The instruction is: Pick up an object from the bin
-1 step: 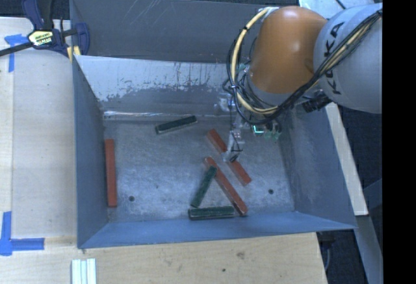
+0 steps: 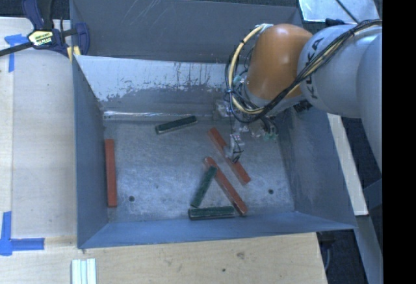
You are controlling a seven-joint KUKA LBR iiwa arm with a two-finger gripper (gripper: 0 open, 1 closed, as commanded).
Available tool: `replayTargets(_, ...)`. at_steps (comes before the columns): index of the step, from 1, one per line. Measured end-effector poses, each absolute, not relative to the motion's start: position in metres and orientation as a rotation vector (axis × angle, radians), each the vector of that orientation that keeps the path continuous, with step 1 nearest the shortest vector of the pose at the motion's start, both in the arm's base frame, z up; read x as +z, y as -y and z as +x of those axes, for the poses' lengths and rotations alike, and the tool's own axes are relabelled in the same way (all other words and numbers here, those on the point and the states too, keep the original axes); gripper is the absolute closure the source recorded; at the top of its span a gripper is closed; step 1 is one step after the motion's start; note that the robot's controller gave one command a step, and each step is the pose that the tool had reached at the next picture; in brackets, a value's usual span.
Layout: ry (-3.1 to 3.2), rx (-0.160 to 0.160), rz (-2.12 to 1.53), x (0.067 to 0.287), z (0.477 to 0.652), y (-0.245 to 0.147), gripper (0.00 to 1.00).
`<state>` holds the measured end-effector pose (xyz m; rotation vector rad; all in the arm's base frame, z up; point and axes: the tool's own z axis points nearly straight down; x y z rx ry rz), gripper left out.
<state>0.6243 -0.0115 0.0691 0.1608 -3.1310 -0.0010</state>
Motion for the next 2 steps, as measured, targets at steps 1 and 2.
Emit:
replayTargets(1, 3.143, 0.0, -0.119, 0.0714, 0.6166, 0.0111, 0.0)
replayTargets(2, 3.147, 0.0, -0.119, 0.0735, 0.618, 0.0112, 1.0)
